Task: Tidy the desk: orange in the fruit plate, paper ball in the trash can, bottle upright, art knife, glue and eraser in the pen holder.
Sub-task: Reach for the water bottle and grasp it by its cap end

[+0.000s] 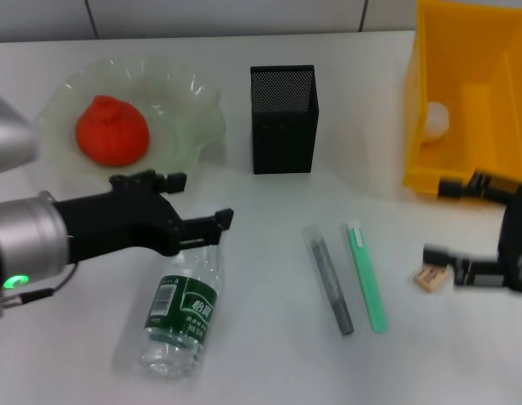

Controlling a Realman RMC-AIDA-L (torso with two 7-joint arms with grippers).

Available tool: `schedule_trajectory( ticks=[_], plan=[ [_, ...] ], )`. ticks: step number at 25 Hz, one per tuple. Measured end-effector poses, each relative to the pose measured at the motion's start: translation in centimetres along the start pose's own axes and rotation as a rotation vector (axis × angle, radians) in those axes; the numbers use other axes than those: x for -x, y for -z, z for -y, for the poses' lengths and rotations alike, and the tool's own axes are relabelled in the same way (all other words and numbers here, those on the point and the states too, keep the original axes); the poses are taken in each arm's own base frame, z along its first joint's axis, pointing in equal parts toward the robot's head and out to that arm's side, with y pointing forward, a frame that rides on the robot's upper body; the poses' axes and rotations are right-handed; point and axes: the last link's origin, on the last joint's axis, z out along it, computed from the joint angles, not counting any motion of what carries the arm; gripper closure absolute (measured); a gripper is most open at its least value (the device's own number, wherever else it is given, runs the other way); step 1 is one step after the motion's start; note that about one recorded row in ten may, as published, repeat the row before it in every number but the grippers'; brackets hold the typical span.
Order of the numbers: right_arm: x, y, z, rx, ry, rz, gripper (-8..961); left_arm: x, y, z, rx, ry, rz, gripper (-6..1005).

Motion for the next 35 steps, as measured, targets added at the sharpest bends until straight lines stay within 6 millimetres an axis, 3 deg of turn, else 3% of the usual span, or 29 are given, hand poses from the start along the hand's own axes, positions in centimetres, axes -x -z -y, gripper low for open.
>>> schedule_trajectory(
  ticks=[2,9,13,17,35],
  plan=[
    [-1.7,-0.2,-0.9,0.013,0.026,0.003,106,0.1,-1.6,-0.4,-0.062,0.042,0.096,168],
    [-4.7,-0.2,-2.6,0.0,0.095,-0.001,106,-0.3,-3.7,-0.7,-0.153,0.085,0.202,168],
    [-5.3,-0.3,-2.8,-0.013,0.104,-0.009,107,-0.8,-5.3,-1.5,-0.185,0.079,0.255,169],
    [-5.7,-0.5,-2.7,-0.026,0.096,-0.017,107,-0.9,-6.1,-1.2,-0.208,0.083,0.279,169],
    [-6.0,-0.9,-2.5,-0.036,0.089,-0.031,107,0.1,-7.8,0.4,-0.229,0.092,0.309,171]
  ],
)
